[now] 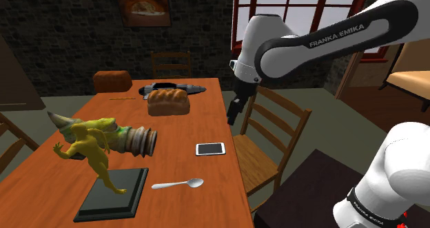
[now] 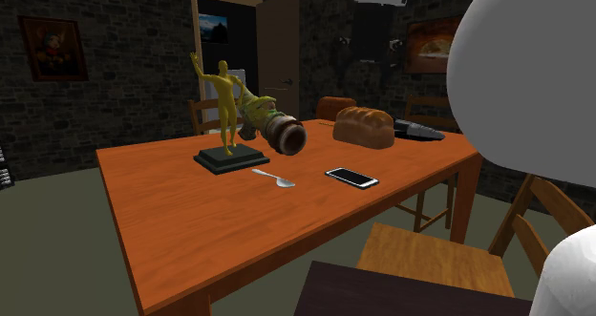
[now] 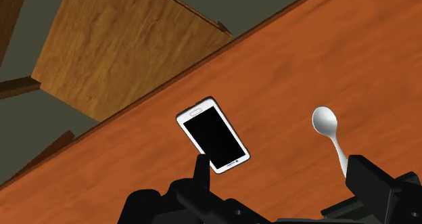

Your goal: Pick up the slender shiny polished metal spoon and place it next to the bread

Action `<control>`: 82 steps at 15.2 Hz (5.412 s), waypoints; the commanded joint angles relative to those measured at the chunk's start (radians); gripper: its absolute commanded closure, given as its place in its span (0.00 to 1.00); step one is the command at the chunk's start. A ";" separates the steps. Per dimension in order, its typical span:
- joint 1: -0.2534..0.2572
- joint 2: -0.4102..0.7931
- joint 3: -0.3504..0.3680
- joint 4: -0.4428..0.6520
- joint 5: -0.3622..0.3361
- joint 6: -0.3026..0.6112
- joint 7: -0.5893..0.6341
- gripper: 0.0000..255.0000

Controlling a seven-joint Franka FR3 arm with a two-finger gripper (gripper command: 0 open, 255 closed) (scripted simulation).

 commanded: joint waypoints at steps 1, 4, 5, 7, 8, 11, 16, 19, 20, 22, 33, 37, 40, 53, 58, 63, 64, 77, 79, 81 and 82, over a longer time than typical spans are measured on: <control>0.012 0.072 0.017 0.021 0.003 0.056 -0.005 0.00; 0.029 0.169 0.043 0.046 0.003 0.131 -0.009 0.00; 0.035 0.202 0.051 0.056 0.001 0.154 -0.010 0.00; 0.047 0.269 0.067 0.081 -0.006 0.199 -0.009 0.00; 0.053 0.302 0.075 0.094 -0.011 0.221 -0.009 0.00; 0.073 0.405 0.094 0.140 -0.033 0.279 -0.002 0.00; 0.116 0.578 0.113 0.236 -0.088 0.358 0.015 0.00; 0.151 0.680 0.115 0.305 -0.124 0.393 0.026 0.00; 0.163 0.714 0.114 0.330 -0.136 0.402 0.029 0.00; 0.190 0.782 0.112 0.382 -0.158 0.419 0.033 0.00; 0.240 0.915 0.083 0.452 -0.198 0.483 0.054 0.00; 0.240 0.915 0.083 0.452 -0.198 0.483 0.054 0.00; 0.240 0.915 0.083 0.452 -0.198 0.483 0.054 1.00; 0.230 0.873 0.094 0.448 -0.187 0.445 0.052 1.00; 0.219 0.823 0.108 0.448 -0.173 0.396 0.049 1.00; 0.209 0.776 0.119 0.453 -0.159 0.345 0.045 1.00; 0.207 0.767 0.122 0.455 -0.156 0.334 0.044 1.00; 0.188 0.662 0.143 0.497 -0.121 0.191 0.037 1.00; 0.186 0.648 0.145 0.507 -0.117 0.168 0.037 1.00; 0.184 0.635 0.147 0.517 -0.113 0.145 0.036 1.00; 0.183 0.628 0.148 0.523 -0.111 0.133 0.036 1.00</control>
